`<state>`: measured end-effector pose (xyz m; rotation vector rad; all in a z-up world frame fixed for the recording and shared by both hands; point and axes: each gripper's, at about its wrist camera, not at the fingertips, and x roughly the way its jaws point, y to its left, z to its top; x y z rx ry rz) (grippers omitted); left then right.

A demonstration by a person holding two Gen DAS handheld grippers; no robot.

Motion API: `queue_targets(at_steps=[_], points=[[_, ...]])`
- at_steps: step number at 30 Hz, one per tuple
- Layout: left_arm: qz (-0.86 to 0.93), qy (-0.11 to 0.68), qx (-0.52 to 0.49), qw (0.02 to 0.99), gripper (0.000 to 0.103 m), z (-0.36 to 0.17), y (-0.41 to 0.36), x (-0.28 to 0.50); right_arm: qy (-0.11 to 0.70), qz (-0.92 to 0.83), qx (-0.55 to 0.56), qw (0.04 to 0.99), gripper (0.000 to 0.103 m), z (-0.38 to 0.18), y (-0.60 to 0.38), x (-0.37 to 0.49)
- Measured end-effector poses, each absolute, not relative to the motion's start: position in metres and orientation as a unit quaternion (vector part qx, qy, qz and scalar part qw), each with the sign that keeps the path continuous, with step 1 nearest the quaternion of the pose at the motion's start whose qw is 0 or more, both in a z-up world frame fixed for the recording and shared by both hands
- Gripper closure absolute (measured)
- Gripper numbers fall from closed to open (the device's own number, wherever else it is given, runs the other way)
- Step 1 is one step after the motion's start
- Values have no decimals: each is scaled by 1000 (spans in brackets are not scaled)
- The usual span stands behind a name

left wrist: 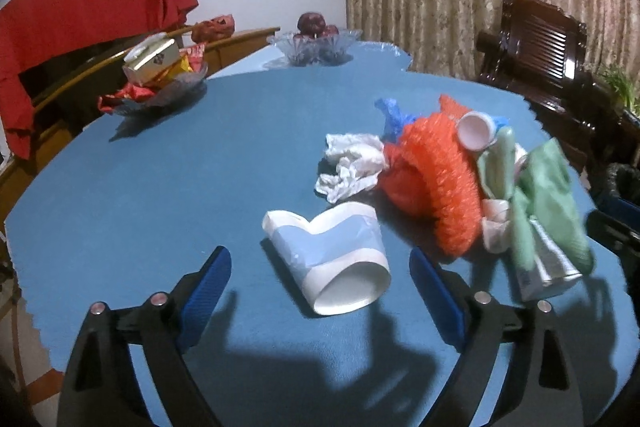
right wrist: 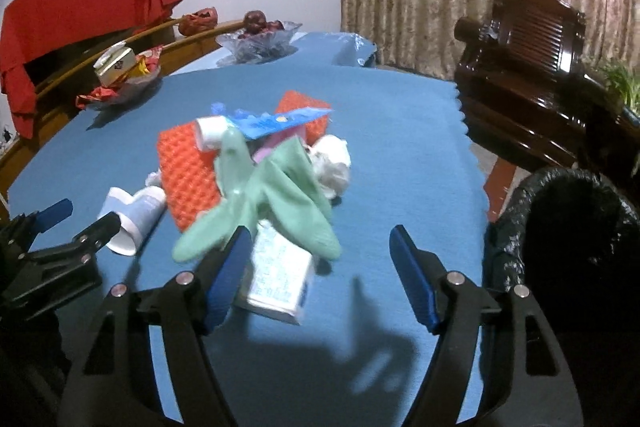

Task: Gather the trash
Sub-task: 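Close the left gripper on the white paper cup while the right approaches the box, then grasp the white box with the right gripper and lift it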

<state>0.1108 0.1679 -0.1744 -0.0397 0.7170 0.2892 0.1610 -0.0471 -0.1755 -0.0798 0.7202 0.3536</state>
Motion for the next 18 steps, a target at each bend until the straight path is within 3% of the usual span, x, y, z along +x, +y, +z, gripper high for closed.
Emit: queue_targets(at_steps=[6,7,8,18], points=[[142,370,-20,918,14,-193,170,129,370,181,-41,910,33,-192,-43,156],[140,373,-23,917,22,-194,171,131,372,183,-43,909,33,-194,-41,156],[134,376,-29,916,35,-195,172,132,373,185,-43,908,33,-195,-40,156],[110,370,-45,921,48,-188,178,114,388,195,-54,899,31,-205,-26,150]])
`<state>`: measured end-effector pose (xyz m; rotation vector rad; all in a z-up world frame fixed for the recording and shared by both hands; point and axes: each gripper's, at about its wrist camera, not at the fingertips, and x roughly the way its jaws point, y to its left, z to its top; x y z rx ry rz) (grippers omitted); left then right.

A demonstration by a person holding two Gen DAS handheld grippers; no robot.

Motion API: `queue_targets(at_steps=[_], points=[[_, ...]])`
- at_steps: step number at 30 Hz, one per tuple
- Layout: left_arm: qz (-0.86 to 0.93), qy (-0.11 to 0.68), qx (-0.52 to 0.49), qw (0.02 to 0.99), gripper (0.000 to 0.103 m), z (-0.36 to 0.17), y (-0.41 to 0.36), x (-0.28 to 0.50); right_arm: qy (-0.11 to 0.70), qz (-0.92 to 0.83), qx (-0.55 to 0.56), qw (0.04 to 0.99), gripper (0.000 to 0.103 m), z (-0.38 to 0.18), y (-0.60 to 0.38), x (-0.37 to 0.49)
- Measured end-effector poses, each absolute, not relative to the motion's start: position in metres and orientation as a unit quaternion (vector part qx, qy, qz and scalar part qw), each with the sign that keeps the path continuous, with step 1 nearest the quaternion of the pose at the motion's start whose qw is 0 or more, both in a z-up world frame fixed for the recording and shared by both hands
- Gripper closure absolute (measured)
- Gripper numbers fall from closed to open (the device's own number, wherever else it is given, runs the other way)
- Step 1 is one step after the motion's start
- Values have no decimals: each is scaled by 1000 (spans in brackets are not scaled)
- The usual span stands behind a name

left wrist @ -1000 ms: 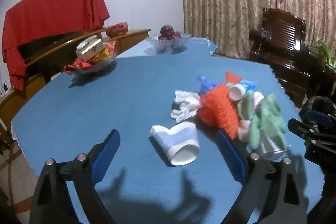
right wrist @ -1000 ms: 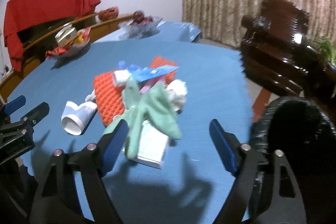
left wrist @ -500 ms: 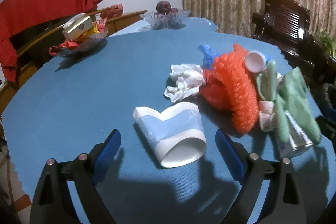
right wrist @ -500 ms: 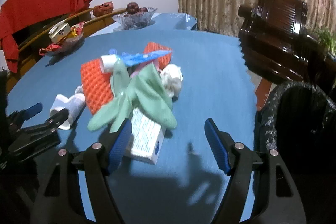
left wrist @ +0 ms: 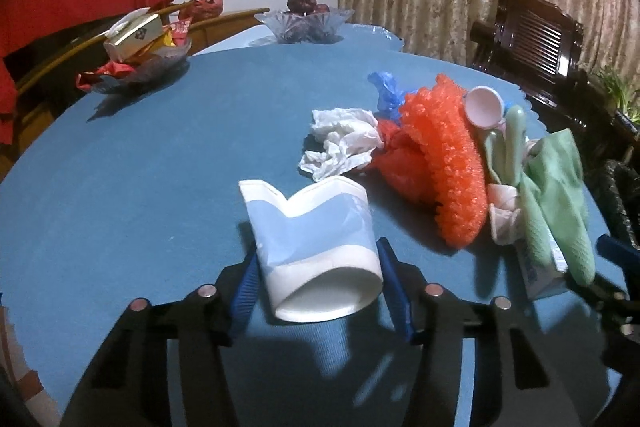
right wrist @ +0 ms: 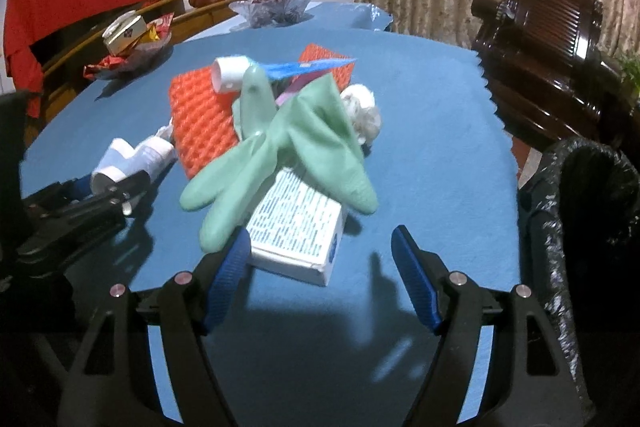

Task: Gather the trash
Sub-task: 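Grasp the white box with the right gripper and lift it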

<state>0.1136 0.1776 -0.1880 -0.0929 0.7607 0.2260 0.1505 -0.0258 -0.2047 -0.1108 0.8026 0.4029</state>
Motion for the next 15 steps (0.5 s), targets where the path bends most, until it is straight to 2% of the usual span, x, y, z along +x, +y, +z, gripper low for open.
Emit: queue_targets(at_steps=[12,15], points=[[102,381,-51,918,49,-185,179,91,398,192,-55,896,29,-212,-2,156],[100,376,-51,920,49,-182,176,88,402,189,-52,894,33,-217,1,162]])
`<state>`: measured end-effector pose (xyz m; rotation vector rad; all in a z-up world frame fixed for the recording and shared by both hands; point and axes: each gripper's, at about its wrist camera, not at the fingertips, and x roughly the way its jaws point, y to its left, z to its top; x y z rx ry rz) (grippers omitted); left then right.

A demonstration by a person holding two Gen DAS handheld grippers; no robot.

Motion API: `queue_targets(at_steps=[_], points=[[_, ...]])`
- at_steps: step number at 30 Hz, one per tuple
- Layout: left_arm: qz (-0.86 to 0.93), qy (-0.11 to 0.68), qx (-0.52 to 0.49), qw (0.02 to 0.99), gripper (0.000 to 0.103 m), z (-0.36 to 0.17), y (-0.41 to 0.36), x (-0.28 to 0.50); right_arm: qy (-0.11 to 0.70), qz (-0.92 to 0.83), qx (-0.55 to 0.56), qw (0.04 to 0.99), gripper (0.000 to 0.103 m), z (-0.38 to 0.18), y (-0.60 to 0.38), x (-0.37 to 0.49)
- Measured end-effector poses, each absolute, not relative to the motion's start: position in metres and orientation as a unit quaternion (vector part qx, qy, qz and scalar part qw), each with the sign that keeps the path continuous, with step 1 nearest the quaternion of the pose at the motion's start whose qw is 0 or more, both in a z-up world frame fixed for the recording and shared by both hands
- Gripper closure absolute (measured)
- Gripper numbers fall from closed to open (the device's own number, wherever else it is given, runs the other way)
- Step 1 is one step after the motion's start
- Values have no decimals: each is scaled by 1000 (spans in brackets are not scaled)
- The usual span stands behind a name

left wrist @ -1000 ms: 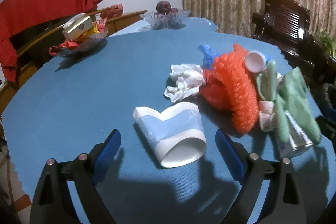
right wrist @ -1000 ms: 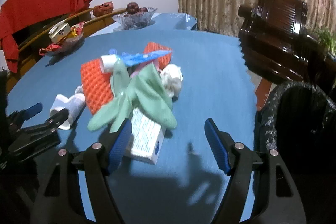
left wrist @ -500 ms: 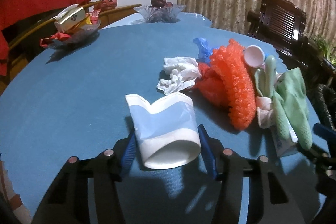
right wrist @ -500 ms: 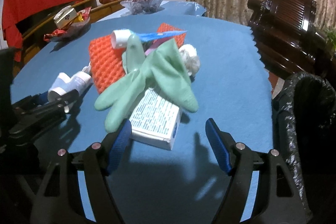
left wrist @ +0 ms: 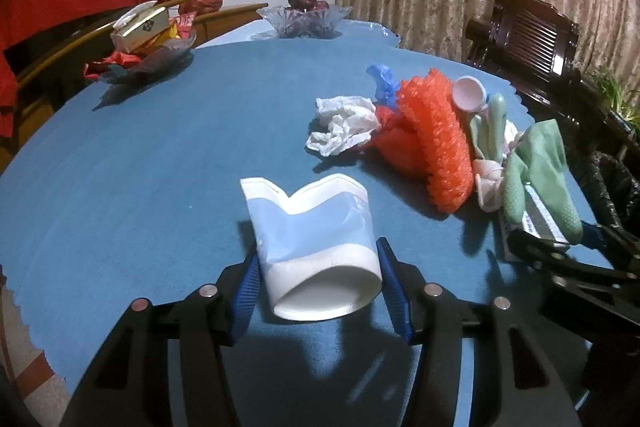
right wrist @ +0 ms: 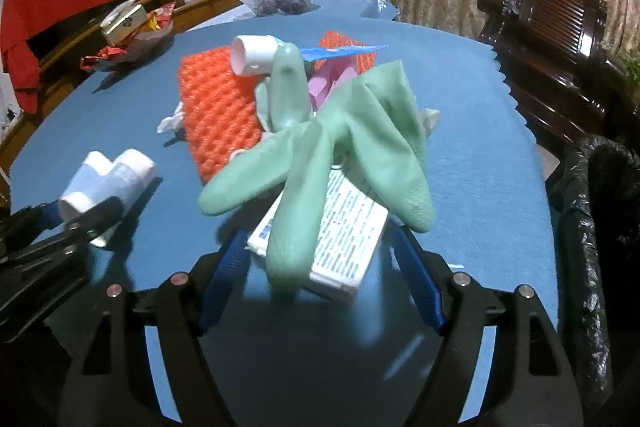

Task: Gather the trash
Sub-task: 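Grasp the white box with the right gripper and lift it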

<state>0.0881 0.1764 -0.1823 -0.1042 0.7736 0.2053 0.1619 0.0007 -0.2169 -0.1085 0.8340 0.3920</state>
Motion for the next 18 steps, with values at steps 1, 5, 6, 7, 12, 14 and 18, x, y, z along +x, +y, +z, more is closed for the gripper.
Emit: queue_targets(at_steps=[1,5,6,7,12,14,18], points=[[99,374,-49,921,49,-181,176,87,407,196,-45,891,37,-217,-1,163],[93,367,-49,924,49,-175,169,84,403,198,-42,893,41,-210,-11,157],[92,365,-49,925,49,-173,168,83,402,198,-39,893,42,-208,-14,155],[91,364,-49,926,49,-172,167,83,399,199,-36,894,43,-203,-21,152],[77,359,-46,929,49,-163,155,78,400,191,-42,895,45,-194,-49,133],[70,359,-44,930,49,-162,149,76,409,182,-51,892,46,-199,-60,126],[58,365,-41,928,49,-163,138,73,423,159,-44,891,38,-209,-78,124]])
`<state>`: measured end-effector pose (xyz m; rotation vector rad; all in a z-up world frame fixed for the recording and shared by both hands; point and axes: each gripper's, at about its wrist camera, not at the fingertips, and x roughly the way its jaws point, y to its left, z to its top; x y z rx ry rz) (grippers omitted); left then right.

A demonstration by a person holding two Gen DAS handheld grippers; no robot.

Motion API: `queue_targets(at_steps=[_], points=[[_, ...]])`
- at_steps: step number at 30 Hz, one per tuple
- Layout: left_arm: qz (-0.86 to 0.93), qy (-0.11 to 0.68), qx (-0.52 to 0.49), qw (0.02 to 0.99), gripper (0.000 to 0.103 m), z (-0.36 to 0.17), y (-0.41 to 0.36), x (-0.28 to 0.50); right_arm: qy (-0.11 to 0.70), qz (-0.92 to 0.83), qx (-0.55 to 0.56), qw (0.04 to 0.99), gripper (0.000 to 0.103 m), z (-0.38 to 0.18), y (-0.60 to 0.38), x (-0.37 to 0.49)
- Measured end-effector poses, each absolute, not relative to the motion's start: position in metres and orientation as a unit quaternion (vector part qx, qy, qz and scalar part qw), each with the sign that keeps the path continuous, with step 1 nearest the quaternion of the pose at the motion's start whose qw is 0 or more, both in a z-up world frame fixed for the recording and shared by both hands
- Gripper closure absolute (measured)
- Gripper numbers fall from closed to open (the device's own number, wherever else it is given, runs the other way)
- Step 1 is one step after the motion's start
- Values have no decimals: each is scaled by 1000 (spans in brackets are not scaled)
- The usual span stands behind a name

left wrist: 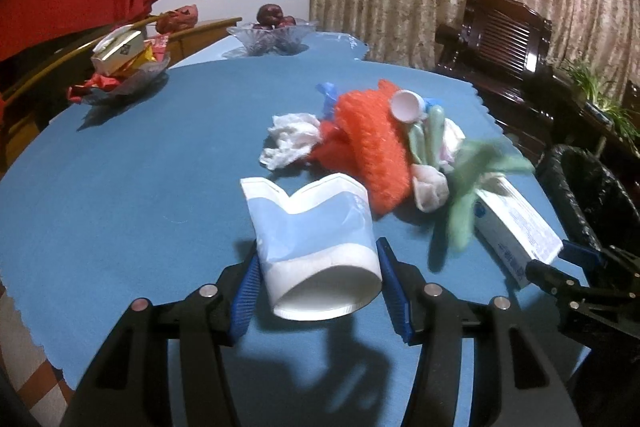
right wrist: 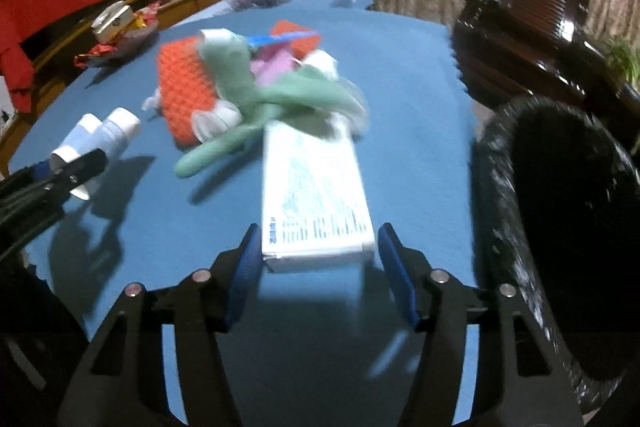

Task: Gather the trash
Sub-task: 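Grasp the white box with the right gripper and lift it, then carry the paper cup and white box over the bin and release both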

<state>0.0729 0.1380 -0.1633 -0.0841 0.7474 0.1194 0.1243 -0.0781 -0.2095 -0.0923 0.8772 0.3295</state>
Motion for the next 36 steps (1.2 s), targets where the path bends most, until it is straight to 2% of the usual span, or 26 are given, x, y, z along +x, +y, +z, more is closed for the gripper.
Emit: queue_targets(at_steps=[5,9,11,26,36], points=[[51,367,-38,928,49,-163,131,72,417,163,-32,894,27,-215,-78,132],[50,366,-36,928,49,-162,131,70,415,164,-34,894,27,-220,-69,143],[51,366,-37,928,49,-162,132,70,421,166,-37,891,43,-221,-66,146],[12,335,-33,942,49,-127,103,56,377,159,-15,913,47,-160,-116,97],[-74,299,-18,951,49,-91,35,70,322,87,16,943,47,-115,-190,89]])
